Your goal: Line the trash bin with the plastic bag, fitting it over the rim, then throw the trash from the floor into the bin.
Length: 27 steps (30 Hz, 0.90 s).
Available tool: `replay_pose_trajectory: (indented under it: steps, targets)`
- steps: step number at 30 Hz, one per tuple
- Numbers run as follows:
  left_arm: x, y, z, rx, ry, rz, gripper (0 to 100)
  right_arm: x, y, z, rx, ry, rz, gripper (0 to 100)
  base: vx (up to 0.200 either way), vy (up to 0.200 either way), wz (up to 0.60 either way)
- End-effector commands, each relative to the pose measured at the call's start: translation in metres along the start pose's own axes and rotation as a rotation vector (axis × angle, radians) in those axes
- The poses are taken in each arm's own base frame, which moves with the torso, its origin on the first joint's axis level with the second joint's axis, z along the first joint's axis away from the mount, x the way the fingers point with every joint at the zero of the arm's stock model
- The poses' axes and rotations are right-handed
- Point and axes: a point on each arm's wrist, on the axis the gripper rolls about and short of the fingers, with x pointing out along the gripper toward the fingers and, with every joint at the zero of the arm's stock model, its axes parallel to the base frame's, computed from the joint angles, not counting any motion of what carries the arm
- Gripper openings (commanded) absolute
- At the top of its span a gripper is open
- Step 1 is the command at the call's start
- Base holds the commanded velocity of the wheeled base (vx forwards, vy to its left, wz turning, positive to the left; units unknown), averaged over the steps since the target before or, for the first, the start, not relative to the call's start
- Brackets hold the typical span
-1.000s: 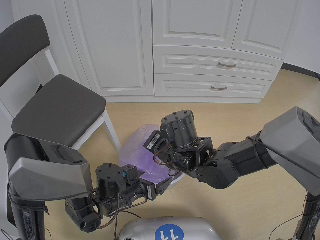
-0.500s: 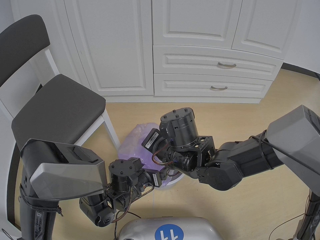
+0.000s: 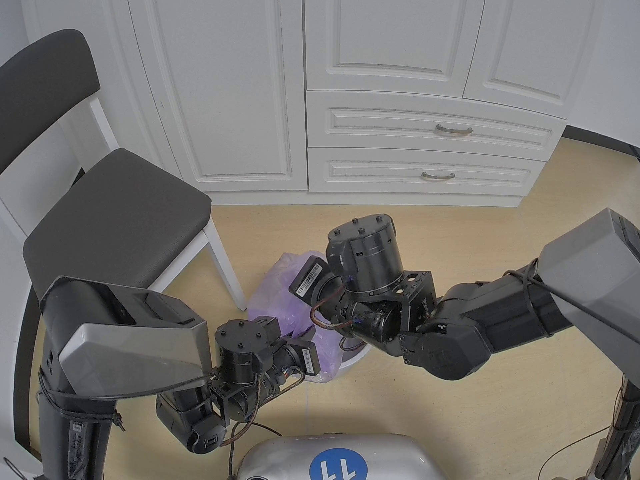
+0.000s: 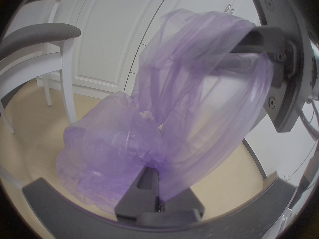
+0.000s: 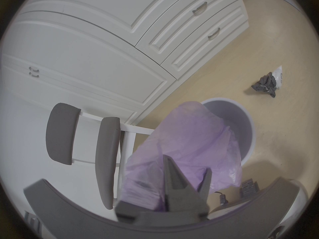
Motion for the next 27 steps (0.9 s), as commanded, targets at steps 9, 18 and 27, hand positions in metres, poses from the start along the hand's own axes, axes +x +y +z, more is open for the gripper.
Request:
replay_pose_trajectory:
  steps: [9, 18, 27]
  targets:
    - [-0.022, -0.004, 0.027, -0.002, -0.046, -0.017, 0, -0.045, -0.007, 0.029, -0.186, -0.027, -0.001, 100, 0.000, 0.000, 0.00]
    - [-0.026, -0.002, 0.031, -0.063, -0.032, -0.063, 0, -0.120, -0.030, 0.056, -0.438, 0.088, 0.108, 100, 0.000, 0.000, 0.00]
    - [-0.042, -0.001, 0.056, -0.151, -0.053, -0.161, 0, -0.132, -0.040, 0.073, -0.485, 0.050, 0.097, 100, 0.000, 0.000, 0.00]
